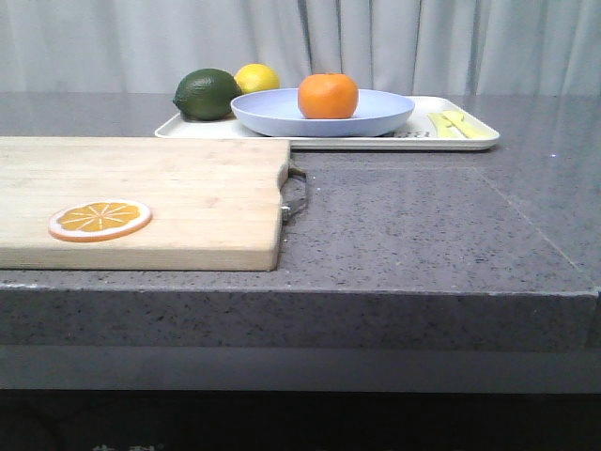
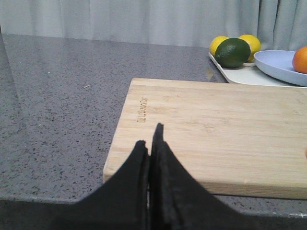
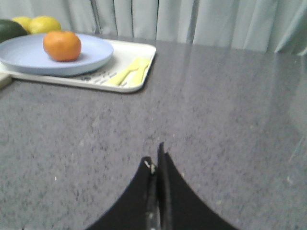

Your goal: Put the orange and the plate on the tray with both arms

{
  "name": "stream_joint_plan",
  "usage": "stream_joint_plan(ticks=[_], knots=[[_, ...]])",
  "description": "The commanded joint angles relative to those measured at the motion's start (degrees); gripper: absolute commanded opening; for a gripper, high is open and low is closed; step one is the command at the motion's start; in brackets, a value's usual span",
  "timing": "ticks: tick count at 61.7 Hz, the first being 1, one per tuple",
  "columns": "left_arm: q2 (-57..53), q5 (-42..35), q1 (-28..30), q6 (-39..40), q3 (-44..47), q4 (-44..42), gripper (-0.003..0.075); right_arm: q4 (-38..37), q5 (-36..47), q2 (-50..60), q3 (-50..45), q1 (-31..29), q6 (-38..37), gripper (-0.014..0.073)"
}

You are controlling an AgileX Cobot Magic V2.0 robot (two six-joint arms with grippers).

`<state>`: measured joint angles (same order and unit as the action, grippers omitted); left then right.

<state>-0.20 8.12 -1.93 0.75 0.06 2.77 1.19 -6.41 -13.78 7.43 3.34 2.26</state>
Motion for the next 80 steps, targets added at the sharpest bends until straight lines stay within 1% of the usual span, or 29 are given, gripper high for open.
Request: stream_joint_plan(ticks=[1, 13, 17, 31, 80], knots=[[-1.21, -4.9, 0.17, 0.32, 0.29, 0.22, -0.0018, -0.45, 4.55, 1.69, -2.23, -0.18, 0.57, -0.0112], [-1.21, -4.9, 0.17, 0.32, 0.29, 0.22, -0.0018, -0.14, 4.07, 8.16, -8.71, -0.18, 0.57, -0.0112], [-1.21, -4.9, 0.17, 0.32, 0.29, 0.22, -0.0018, -0.14, 2.58, 9.86, -8.73, -0.18, 0.57, -0.0112], [-1.21, -4.9, 0.17, 0.32, 0.29, 0.22, -0.0018, -0.14, 2.38, 15.75, -8.73, -0.18, 0.57, -0.0112], [-1.21, -4.79, 0.17, 0.32, 0.29, 0.22, -0.0018, -0.14, 2.83, 15.54, -8.73, -0.24, 0.57, -0.0112]])
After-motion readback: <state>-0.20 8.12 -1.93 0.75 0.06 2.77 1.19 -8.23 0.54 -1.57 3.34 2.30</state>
